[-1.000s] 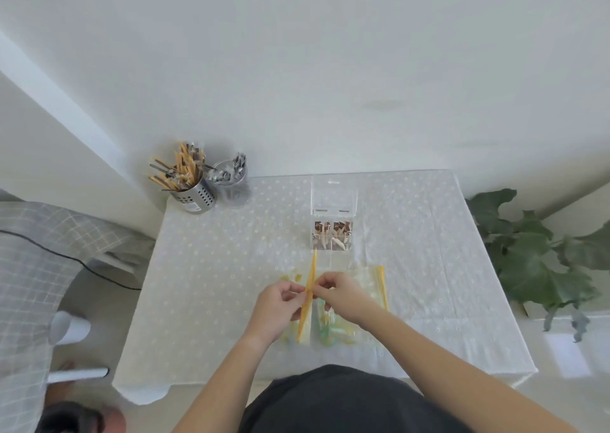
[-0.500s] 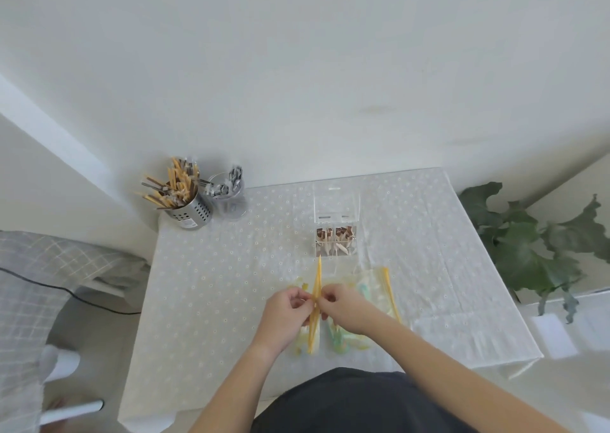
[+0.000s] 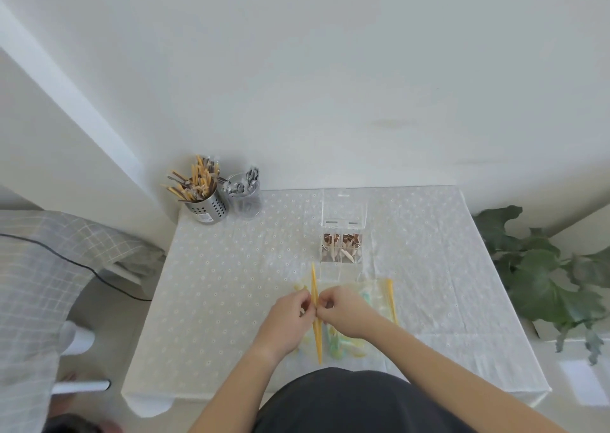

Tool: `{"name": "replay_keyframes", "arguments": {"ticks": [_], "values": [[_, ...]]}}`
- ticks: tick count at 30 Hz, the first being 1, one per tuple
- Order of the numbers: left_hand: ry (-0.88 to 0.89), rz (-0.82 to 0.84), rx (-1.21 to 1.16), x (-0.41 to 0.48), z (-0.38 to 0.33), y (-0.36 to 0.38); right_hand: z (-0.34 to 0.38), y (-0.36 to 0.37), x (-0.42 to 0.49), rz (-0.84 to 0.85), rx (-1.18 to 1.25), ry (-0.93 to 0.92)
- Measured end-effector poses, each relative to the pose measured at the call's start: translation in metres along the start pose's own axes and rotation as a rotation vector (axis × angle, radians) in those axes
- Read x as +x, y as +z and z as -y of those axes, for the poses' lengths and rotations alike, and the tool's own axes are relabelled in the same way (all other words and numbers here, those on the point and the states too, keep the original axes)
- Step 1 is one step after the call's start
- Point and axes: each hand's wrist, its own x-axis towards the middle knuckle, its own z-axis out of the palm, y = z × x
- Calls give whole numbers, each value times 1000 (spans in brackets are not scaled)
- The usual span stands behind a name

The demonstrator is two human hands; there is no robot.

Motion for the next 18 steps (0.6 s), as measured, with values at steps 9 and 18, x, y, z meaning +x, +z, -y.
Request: {"name": "replay_keyframes", "arguments": {"ticks": [9, 18], "values": [[-6, -57, -35, -14, -3, -3, 6, -1, -2, -25, -56, -16], [-68, -8, -248, -20, 3, -8, 12, -6, -8, 68, -38, -42]]}}
